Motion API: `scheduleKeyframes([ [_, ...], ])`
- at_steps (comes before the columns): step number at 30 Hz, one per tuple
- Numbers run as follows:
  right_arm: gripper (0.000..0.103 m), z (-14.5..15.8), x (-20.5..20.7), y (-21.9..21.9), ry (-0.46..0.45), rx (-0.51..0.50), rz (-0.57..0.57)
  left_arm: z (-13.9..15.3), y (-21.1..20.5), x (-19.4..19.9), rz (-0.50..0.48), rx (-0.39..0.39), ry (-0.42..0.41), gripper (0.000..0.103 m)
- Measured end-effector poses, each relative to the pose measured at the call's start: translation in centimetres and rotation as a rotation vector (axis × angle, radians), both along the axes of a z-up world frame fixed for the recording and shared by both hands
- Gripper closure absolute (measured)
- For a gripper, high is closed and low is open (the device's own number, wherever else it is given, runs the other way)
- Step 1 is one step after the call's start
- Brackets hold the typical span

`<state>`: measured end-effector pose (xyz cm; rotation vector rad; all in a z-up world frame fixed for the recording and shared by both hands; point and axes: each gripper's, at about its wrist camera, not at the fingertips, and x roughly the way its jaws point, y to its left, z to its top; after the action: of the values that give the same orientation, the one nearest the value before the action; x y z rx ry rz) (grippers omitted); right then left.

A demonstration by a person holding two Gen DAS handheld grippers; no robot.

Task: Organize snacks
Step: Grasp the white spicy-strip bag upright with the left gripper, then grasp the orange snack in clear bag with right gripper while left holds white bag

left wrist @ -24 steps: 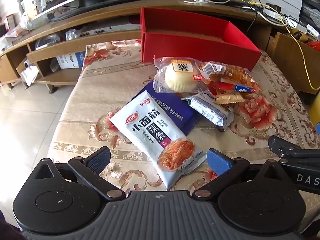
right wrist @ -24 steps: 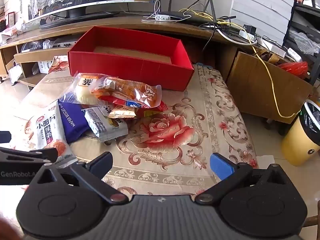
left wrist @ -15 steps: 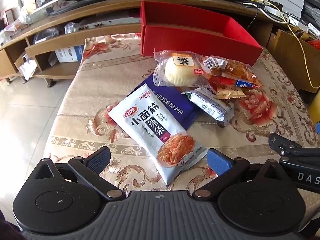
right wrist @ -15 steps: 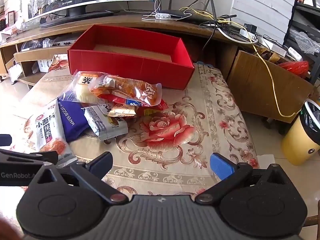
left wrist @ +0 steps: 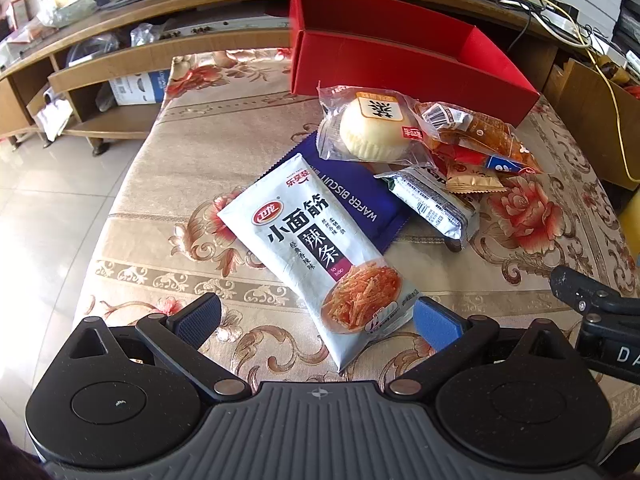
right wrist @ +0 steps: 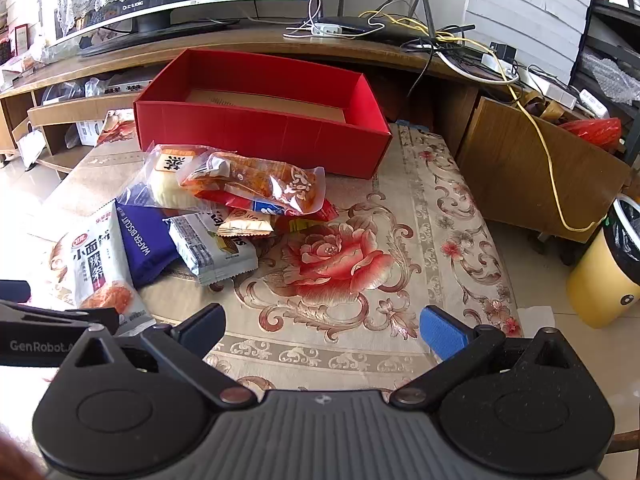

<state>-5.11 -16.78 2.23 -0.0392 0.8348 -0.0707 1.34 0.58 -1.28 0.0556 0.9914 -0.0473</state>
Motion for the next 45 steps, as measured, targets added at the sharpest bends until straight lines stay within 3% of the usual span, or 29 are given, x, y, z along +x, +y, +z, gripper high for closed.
scheduleKeyframes([
  [8,0.003,0.4,0.6,-0.1,-0.002,0.021,0.007,-0.6,1.2,2.2,0.102,-0.084,0.061,0.000],
  [16,0.003,1.2,1.0,0.1,-0.016,0.040,0.031,-1.8,1.0,4.3,0.197,-0.113,0.113,0.001],
  [22,0.004,1.2,1.3,-0.4,-0.012,0.049,0.024,-2.2,-0.1,5.1,0.222,-0.061,0.114,0.008],
  [26,0.007,1.3,1.4,-0.6,-0.009,0.046,0.027,-2.0,-0.2,4.5,0.197,-0.032,0.096,0.019],
  [30,0.015,1.6,1.3,-1.0,-0.003,0.063,0.038,-1.4,0.3,3.4,0.159,-0.052,0.095,0.039],
  [32,0.017,1.8,1.2,-1.3,-0.008,0.064,0.037,-1.3,0.7,2.9,0.144,-0.058,0.105,0.043],
  [41,0.020,3.2,2.2,-3.5,-0.024,0.098,0.007,-1.3,1.6,2.3,0.062,-0.038,0.148,0.049],
  [45,0.020,3.2,4.9,-2.8,-0.026,0.064,0.089,-1.2,1.2,3.0,0.026,-0.080,0.139,0.050],
])
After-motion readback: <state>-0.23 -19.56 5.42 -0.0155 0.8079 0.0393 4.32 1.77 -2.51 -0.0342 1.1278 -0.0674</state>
